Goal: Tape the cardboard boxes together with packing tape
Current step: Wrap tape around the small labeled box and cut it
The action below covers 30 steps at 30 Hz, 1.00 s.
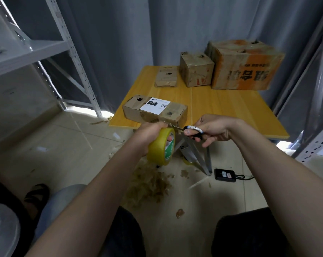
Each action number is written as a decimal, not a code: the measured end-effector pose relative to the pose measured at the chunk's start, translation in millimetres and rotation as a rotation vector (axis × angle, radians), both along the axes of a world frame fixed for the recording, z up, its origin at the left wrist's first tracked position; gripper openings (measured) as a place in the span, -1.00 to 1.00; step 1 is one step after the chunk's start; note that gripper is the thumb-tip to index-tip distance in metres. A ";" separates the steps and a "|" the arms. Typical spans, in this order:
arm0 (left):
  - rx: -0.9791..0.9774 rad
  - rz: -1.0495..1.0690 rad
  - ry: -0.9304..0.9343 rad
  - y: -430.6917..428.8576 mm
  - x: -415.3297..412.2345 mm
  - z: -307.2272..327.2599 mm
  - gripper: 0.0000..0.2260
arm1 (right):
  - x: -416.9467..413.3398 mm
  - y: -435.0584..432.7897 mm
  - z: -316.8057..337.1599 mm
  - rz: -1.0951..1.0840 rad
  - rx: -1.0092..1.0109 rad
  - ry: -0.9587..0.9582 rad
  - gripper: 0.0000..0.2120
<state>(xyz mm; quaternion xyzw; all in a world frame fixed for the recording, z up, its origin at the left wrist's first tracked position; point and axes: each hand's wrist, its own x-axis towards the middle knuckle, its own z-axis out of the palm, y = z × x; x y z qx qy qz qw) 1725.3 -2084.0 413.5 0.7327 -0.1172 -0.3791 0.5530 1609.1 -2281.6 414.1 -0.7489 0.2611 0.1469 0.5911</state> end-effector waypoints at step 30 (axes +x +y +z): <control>0.063 -0.186 0.030 -13.6 1.2 -28.0 -0.85 | 2.7 -2.3 29.0 0.158 -0.178 0.231 -0.31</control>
